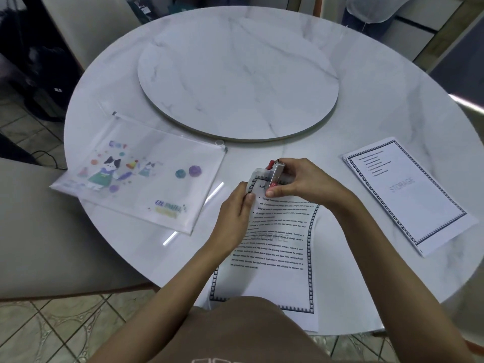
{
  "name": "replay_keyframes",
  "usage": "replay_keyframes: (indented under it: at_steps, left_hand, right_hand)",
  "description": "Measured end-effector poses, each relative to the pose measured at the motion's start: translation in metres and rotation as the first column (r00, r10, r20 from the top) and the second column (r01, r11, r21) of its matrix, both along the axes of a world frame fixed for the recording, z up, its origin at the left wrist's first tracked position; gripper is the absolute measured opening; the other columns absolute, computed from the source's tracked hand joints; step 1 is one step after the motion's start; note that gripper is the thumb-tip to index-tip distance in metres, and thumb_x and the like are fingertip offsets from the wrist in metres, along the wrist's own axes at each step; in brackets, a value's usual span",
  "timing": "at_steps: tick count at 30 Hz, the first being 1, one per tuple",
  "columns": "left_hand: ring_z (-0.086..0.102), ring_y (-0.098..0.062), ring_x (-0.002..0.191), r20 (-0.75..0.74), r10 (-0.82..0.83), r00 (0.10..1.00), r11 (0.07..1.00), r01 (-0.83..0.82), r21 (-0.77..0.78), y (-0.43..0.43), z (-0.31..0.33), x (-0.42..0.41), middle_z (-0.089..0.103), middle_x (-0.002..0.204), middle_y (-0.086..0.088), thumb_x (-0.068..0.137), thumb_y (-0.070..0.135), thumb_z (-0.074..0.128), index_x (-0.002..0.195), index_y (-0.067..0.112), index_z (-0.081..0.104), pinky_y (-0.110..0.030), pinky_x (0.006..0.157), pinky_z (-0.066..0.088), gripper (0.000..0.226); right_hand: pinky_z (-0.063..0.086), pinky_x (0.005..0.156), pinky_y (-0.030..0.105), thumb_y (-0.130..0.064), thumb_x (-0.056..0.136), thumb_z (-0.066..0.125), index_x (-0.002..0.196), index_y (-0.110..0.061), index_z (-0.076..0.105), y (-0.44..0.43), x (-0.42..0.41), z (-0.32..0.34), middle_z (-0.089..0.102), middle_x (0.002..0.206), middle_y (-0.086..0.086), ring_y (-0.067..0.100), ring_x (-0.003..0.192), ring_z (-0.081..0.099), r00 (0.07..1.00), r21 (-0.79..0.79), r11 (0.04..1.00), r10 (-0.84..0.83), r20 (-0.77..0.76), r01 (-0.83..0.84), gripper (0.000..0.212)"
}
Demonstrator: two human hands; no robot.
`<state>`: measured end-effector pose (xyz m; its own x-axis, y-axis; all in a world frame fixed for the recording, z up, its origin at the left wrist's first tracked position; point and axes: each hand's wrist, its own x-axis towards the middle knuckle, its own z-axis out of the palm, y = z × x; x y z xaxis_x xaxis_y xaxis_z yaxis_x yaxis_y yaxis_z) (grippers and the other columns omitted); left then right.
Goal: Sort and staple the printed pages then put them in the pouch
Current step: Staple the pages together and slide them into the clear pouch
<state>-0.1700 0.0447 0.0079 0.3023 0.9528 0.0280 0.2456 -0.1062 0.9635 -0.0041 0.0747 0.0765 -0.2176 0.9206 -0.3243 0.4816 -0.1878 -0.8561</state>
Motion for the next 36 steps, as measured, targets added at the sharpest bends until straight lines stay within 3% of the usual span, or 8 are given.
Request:
replay_keyframes:
  at_steps: [7,11,16,20,24,27,32,36]
  left_hand:
    - [0.042,0.006,0.057,-0.044,0.022,0.999,0.997,-0.019,0.074,0.002,0.01,0.002,0.038,0.065,0.012,0.1,0.019,0.036,0.072,0.032,0.032,-0.011,0.053,0.032,0.031]
    - [0.044,0.01,0.061,-0.06,0.028,0.998,0.994,-0.022,0.109,0.002,0.01,0.003,0.04,0.068,0.014,0.1,0.017,0.037,0.076,0.034,0.034,-0.009,0.057,0.034,0.03]
    - [0.046,0.011,0.069,-0.048,0.038,0.998,0.993,-0.032,0.113,0.003,0.008,0.003,0.045,0.075,0.015,0.1,0.017,0.036,0.09,0.021,0.041,-0.009,0.064,0.037,0.012]
    - [0.045,0.011,0.067,-0.06,0.044,0.997,0.992,-0.037,0.12,0.003,0.009,0.004,0.043,0.072,0.015,0.1,0.016,0.037,0.082,0.03,0.038,-0.008,0.06,0.034,0.023]
    - [0.045,0.01,0.065,-0.081,0.055,0.995,0.991,-0.044,0.129,0.002,0.01,0.006,0.042,0.069,0.013,0.099,0.016,0.037,0.08,0.031,0.036,-0.008,0.058,0.032,0.025]
    - [0.046,0.01,0.067,-0.09,0.067,0.994,0.992,-0.056,0.116,0.003,0.009,0.006,0.043,0.071,0.013,0.1,0.016,0.037,0.088,0.021,0.041,-0.007,0.058,0.032,0.014]
    - [0.048,0.013,0.068,-0.09,0.087,0.992,0.99,-0.076,0.118,0.005,0.012,0.005,0.044,0.073,0.016,0.1,0.014,0.036,0.091,0.02,0.041,-0.007,0.062,0.035,0.012]
    - [0.048,0.011,0.068,-0.094,0.061,0.994,0.993,-0.052,0.103,0.003,0.013,0.006,0.046,0.073,0.015,0.1,0.02,0.036,0.09,0.021,0.041,-0.008,0.06,0.036,0.011]
  right_hand:
    - [0.052,0.094,0.04,-0.016,0.068,0.08,0.099,-0.02,0.062,-0.007,-0.013,0.002,0.072,0.09,0.003,0.016,0.094,0.068,0.998,0.123,0.991,-0.057,0.012,0.055,0.036]
    - [0.052,0.092,0.03,-0.011,0.072,0.077,0.101,-0.017,0.061,-0.011,-0.021,0.006,0.069,0.09,-0.002,0.004,0.087,0.066,0.999,0.174,0.984,-0.026,0.039,0.019,0.034]
    - [0.047,0.091,0.021,-0.009,0.075,0.074,0.101,-0.02,0.06,-0.013,-0.023,0.006,0.067,0.094,-0.009,0.004,0.092,0.062,0.996,0.226,0.974,-0.016,0.085,-0.004,0.032]
    - [0.045,0.088,0.013,-0.009,0.079,0.071,0.103,-0.019,0.057,-0.015,-0.025,0.003,0.067,0.098,-0.006,-0.001,0.092,0.061,0.997,0.246,0.969,-0.023,0.078,0.003,0.03]
    - [0.042,0.082,0.004,-0.007,0.081,0.068,0.1,-0.025,0.054,-0.016,-0.028,-0.001,0.064,0.091,-0.017,-0.013,0.085,0.059,0.997,0.256,0.966,-0.059,0.056,0.043,0.029]
    - [0.042,0.081,0.004,-0.005,0.081,0.067,0.101,-0.02,0.057,-0.017,-0.031,-0.003,0.067,0.095,-0.01,-0.006,0.086,0.06,0.995,0.291,0.955,-0.074,0.067,0.051,0.027]
    - [0.049,0.089,0.019,0.002,0.082,0.063,0.098,-0.021,0.06,-0.019,-0.032,-0.004,0.068,0.107,0.002,0.006,0.095,0.061,0.997,0.302,0.951,-0.069,0.016,0.061,0.028]
    - [0.049,0.088,0.015,-0.009,0.079,0.07,0.105,-0.019,0.06,-0.018,-0.027,-0.003,0.069,0.103,0.001,0.002,0.095,0.063,0.998,0.29,0.955,-0.061,0.012,0.055,0.029]
